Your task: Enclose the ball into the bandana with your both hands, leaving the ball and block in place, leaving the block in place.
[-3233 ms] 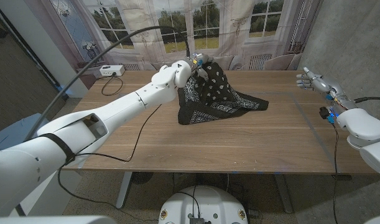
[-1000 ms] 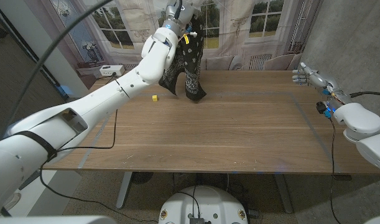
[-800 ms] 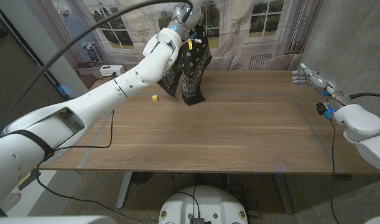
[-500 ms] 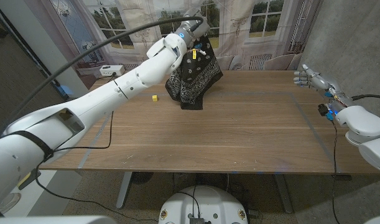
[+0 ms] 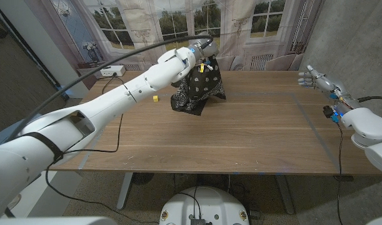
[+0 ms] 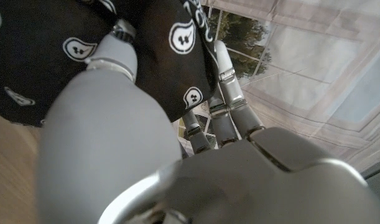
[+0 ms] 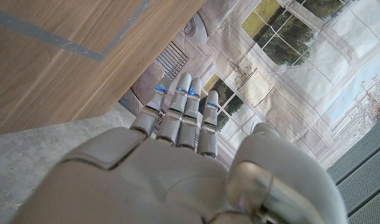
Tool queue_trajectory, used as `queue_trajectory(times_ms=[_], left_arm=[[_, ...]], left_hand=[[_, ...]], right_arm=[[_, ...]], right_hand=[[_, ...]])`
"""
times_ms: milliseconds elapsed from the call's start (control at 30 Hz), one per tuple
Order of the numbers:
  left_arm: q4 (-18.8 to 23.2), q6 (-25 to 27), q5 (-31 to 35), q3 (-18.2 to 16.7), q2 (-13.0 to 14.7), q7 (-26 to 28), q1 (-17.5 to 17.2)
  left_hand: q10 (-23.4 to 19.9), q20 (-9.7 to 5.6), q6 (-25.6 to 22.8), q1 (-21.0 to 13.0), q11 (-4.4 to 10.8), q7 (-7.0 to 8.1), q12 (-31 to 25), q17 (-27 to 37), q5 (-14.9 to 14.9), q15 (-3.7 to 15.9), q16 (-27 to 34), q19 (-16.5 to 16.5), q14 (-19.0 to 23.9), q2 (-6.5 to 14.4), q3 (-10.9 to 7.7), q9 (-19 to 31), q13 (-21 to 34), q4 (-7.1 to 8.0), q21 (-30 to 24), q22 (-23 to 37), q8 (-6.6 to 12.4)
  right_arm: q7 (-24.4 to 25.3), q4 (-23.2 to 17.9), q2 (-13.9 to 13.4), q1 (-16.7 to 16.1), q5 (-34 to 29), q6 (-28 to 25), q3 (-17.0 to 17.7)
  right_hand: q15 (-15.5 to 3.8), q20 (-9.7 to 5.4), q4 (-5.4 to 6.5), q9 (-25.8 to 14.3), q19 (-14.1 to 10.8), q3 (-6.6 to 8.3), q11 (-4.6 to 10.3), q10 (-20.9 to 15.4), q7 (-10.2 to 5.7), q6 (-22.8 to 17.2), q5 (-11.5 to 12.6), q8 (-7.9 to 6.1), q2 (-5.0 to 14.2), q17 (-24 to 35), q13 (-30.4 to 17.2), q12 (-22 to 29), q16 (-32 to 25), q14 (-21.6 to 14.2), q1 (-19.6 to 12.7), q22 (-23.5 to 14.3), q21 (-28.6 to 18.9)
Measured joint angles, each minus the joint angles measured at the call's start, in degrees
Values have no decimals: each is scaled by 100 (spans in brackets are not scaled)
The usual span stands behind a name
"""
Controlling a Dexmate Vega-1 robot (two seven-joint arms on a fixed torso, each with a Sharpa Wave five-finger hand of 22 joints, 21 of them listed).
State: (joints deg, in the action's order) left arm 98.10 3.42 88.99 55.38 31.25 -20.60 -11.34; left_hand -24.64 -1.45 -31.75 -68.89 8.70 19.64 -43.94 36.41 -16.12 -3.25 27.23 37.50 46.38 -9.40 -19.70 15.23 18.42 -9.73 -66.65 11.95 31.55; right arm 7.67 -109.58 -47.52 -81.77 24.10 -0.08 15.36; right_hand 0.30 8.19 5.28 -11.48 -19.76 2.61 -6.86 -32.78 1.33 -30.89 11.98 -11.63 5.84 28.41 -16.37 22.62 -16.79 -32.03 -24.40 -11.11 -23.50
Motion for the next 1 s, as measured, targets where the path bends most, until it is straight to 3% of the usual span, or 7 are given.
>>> queue_trajectory(times_ms=[433,600,667,767,800,967,1000], left_arm=[[-342,-197,-800,94,-247,190,-80],[-366,-199,-1106,-9,-286,190,-225],[-376,-171,-1535,-44,-293,181,-274],[-432,-171,-1535,-146,-325,181,-385],[-456,-40,-2087,-184,-338,96,-413],[-660,-40,-2087,-389,-415,96,-539],[-692,158,-3049,-415,-426,-96,-551]], left_hand=[[0,-9,1,-60,0,-3,-2,87,-21,-1,-64,-72,1,-61,23,1,0,-8,-119,-24,7],[0,-9,-7,-90,0,-12,-3,89,-44,-1,-66,-72,1,-90,23,1,0,-7,-163,-26,7],[0,-9,-7,-91,0,-12,-4,101,-44,-1,-67,-72,1,-91,23,1,0,-7,-203,-26,7],[0,0,7,-112,0,-25,-5,167,-44,-1,-68,-81,2,-112,23,2,0,-7,-207,-51,7],[0,0,25,-112,0,-43,-5,167,-44,-1,-71,-81,2,-112,23,2,0,-7,-219,-53,7],[0,-7,79,-112,0,-98,-6,174,-44,-2,-96,-129,2,-112,23,3,0,-7,-284,-66,2],[0,-11,97,-112,0,-116,-6,197,-44,-2,-108,-133,2,-112,23,4,0,-7,-291,-74,-17]], right_arm=[[4,-96,64,-101,-95,-80,145],[-6,-114,66,-94,-153,-118,161],[-10,-114,65,-82,-163,-130,161],[-19,-114,65,-82,-186,-178,161],[-21,-115,41,-10,-193,-192,148],[-22,-115,41,-10,-244,-288,148],[-22,-121,-27,86,-252,-302,76]], right_hand=[[-31,0,13,0,0,-13,-30,-31,-31,31,0,0,0,1,-28,0,0,-32,0,0,0],[-31,0,0,0,0,-32,-30,-31,-31,30,0,0,0,1,-28,0,0,-32,-1,0,0],[-31,0,-7,0,0,-39,-30,-31,-31,30,0,0,1,1,-28,0,0,-32,0,0,0],[-31,0,-7,0,0,-39,-30,-31,-31,30,0,0,15,1,-28,-20,0,-32,14,0,0],[-31,0,-7,0,0,-39,-30,-31,-31,30,0,0,16,1,-28,-40,0,-32,15,0,0],[-31,0,-7,0,0,-39,-30,-31,-31,30,0,0,17,1,-27,-44,0,-32,16,0,0],[-31,0,-7,0,0,-39,-30,-30,-31,30,0,0,24,1,-27,-44,0,-31,23,0,0]])
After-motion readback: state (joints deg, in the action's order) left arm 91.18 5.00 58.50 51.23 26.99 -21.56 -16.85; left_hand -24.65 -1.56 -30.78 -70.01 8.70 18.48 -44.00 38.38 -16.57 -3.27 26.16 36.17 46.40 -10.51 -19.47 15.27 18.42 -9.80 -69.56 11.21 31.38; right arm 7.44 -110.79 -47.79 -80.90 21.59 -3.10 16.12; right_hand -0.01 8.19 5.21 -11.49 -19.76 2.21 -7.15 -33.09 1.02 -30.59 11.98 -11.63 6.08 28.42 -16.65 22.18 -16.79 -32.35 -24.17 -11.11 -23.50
